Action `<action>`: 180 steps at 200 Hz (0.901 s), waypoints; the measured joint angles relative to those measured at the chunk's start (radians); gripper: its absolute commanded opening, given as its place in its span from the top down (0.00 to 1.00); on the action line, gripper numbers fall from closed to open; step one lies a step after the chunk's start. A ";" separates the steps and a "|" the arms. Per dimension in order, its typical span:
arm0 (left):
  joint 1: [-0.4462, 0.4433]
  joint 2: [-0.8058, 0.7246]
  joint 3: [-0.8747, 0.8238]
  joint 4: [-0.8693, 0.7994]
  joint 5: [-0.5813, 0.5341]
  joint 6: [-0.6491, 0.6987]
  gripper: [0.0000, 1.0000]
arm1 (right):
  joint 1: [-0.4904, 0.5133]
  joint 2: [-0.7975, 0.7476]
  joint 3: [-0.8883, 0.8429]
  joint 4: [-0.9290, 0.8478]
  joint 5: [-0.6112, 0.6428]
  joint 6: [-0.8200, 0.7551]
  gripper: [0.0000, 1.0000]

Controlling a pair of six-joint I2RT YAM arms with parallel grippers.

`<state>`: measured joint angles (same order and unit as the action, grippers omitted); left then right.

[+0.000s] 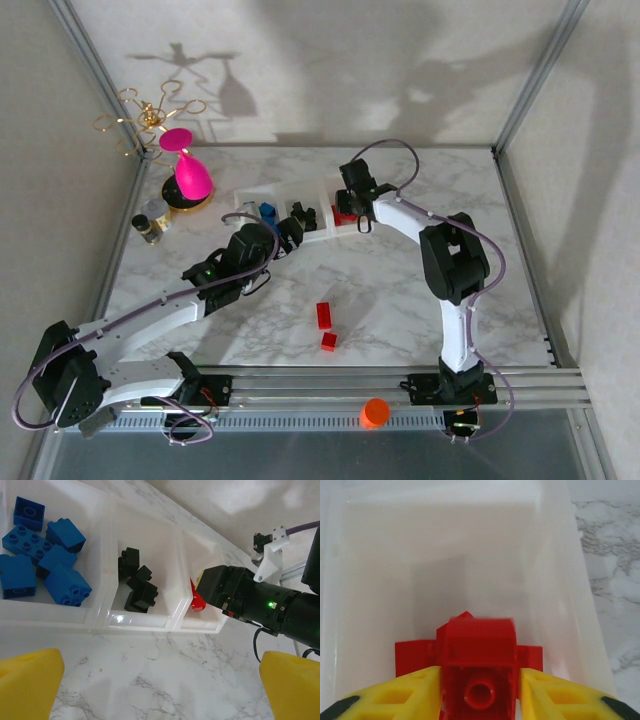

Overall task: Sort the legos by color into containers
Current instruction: Place the lego in the container, then pick up the lego from the bottom-center of the table.

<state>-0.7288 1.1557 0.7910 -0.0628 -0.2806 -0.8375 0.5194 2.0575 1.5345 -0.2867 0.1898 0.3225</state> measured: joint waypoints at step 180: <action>0.004 -0.155 -0.076 -0.030 0.023 -0.013 0.00 | 0.126 -0.432 -0.378 -0.006 -0.094 0.033 0.41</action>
<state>-0.7246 1.0008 0.7147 -0.0925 -0.2581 -0.8505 0.6449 1.6253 1.1568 -0.2924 0.0959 0.3557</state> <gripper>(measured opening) 0.994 0.584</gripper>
